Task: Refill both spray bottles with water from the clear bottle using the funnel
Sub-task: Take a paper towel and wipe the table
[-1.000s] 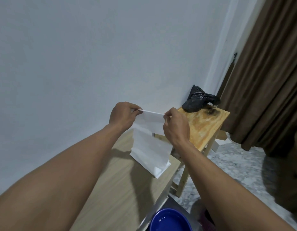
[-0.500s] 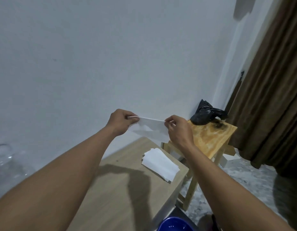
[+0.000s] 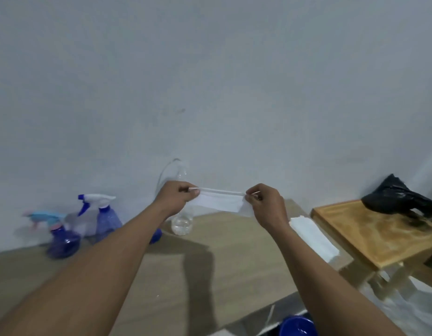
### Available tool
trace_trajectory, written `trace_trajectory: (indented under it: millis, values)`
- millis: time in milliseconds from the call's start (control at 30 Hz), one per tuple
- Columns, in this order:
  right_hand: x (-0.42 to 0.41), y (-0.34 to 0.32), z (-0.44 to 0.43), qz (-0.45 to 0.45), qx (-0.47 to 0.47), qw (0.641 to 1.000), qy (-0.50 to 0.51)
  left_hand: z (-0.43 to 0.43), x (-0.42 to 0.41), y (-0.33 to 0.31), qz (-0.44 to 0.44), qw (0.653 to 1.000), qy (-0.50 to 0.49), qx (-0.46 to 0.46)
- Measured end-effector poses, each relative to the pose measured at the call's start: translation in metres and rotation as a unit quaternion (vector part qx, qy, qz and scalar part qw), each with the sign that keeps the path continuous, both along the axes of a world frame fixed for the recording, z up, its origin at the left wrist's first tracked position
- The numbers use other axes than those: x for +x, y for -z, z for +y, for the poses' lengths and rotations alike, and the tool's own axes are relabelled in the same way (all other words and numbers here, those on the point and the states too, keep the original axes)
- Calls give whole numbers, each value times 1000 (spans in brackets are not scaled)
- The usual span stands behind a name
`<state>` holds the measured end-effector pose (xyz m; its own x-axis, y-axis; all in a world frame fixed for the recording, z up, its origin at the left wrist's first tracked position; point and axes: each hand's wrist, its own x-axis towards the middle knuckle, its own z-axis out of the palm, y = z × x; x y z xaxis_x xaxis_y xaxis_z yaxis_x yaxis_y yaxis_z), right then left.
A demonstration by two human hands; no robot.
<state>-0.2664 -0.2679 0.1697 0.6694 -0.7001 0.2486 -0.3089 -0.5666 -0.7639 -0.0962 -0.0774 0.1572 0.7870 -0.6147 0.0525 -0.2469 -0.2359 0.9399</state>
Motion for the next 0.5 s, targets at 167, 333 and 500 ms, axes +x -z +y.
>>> trace_trajectory:
  millis: [167, 333, 500]
  values:
    - [41, 30, 96, 21, 26, 996, -80, 120, 12, 28, 23, 996, -84, 29]
    - [84, 65, 187, 57, 44, 983, -167, 232, 20, 52, 56, 981, -163, 90]
    - [126, 101, 263, 122, 100, 957, -242, 319, 38, 75, 118, 956, -208, 170]
